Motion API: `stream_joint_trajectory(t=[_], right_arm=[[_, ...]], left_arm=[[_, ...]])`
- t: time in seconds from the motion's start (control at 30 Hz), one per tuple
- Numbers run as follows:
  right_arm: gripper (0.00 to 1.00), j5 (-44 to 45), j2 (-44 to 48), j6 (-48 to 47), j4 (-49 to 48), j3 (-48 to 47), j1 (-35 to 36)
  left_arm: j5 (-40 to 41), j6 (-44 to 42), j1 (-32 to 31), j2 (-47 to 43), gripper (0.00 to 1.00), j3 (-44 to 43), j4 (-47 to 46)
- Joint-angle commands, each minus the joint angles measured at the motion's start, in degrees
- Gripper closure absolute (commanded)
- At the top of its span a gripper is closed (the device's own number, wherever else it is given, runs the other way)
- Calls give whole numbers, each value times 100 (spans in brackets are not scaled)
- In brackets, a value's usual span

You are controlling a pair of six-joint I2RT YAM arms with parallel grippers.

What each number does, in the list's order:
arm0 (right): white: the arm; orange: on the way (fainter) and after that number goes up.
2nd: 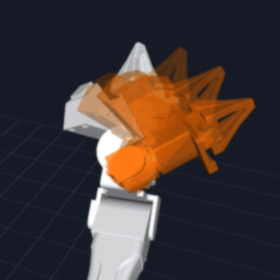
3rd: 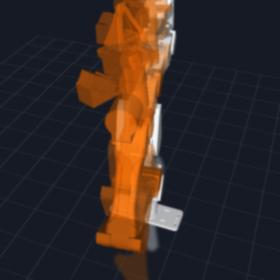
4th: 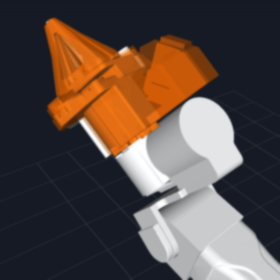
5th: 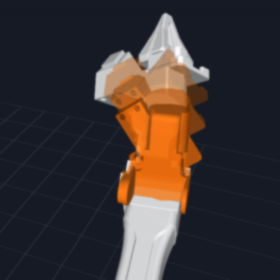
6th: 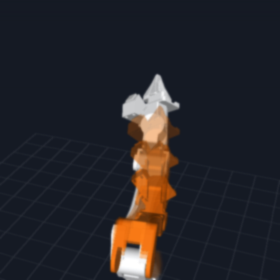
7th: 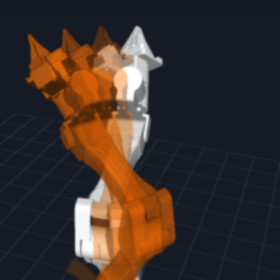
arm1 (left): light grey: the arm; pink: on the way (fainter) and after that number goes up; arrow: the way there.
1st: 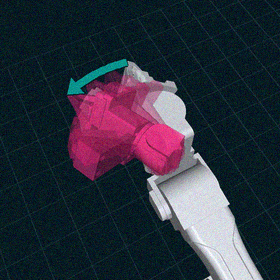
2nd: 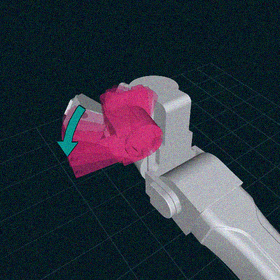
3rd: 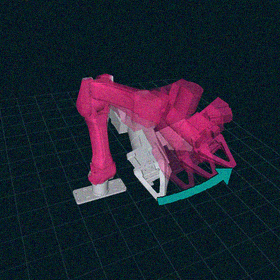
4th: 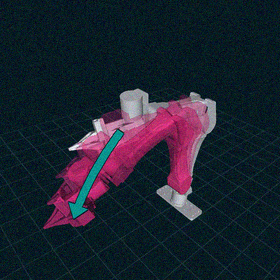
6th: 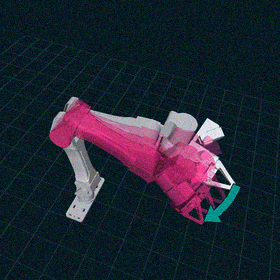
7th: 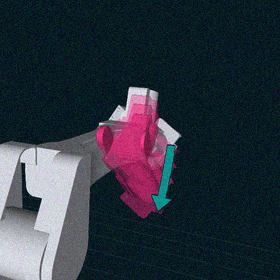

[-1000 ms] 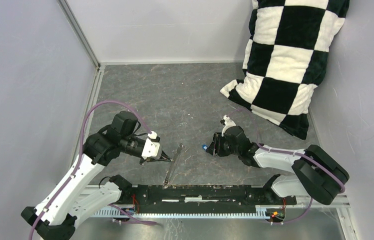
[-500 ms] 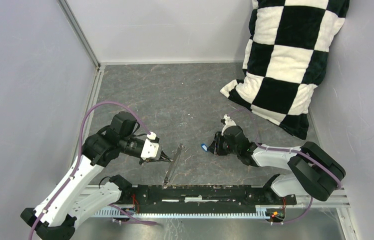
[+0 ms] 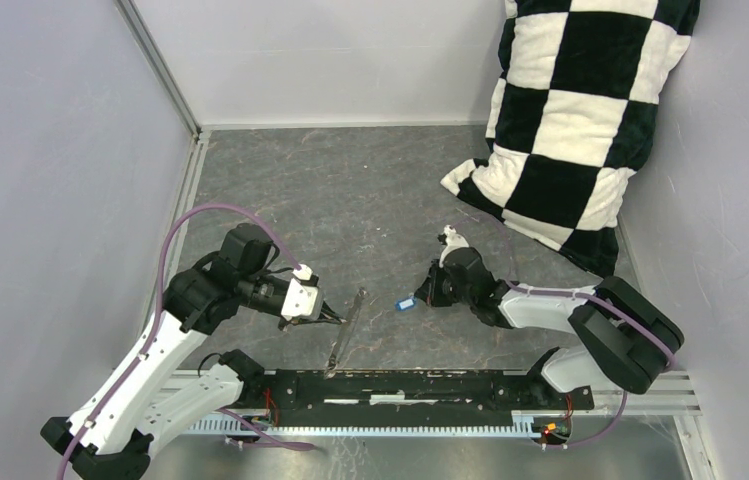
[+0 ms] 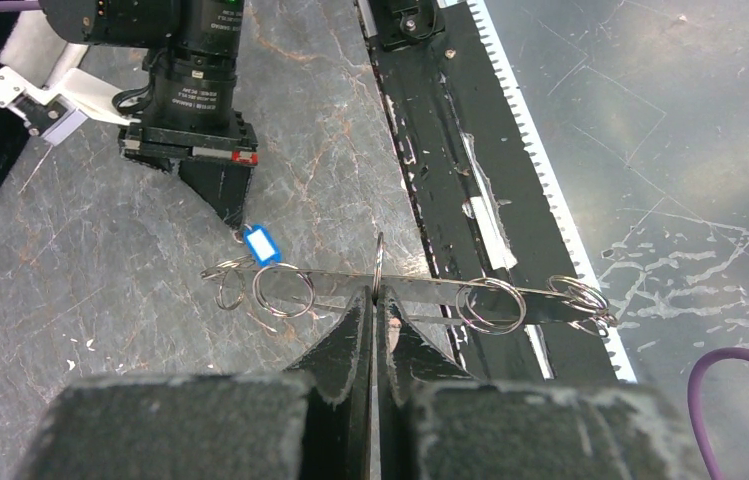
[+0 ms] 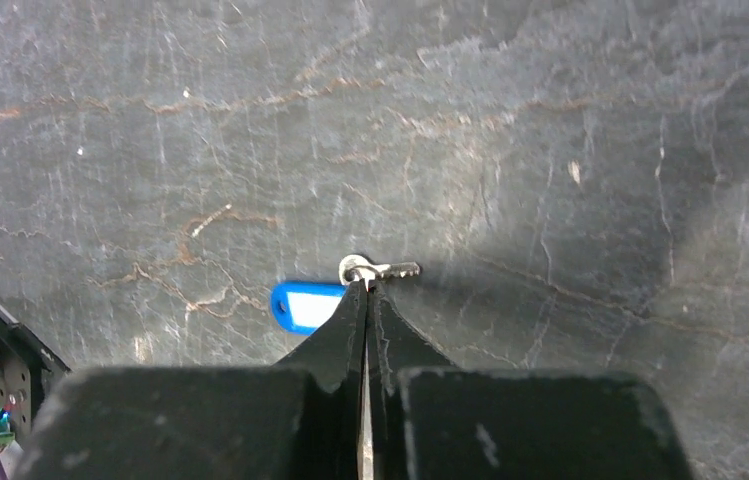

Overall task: Put the keys on the keyring
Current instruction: Pick up the key from the center of the board.

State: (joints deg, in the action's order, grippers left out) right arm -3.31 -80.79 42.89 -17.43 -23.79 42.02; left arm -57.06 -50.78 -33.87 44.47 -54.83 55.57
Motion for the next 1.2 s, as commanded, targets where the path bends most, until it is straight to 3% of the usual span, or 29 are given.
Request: stream_joint_trajectory(t=[0.0,0.33,0.53,0.67,0.93,1.17], right_arm=[[100,206,-68,-440,-64,-479,32],[100,-112,-59,-1959,215,-935,111],[100,-390,1177,-4290,-497,-203,502],[100,-509,2276,-5193,-901,343,592],[100,-1150,3419,-5985,-262,-54,713],[100,-1733,3559,-6585,90,-783,1155]], left_arm=[[-82,193,-16,-70,98,-173,-170],[-101,158,-17,24,98,-220,-164],[-217,163,-22,83,98,-201,-168],[-416,269,-17,225,98,-157,-235],[-692,1089,-16,293,98,51,-1114],[-1026,1445,-15,558,98,-44,-1346]])
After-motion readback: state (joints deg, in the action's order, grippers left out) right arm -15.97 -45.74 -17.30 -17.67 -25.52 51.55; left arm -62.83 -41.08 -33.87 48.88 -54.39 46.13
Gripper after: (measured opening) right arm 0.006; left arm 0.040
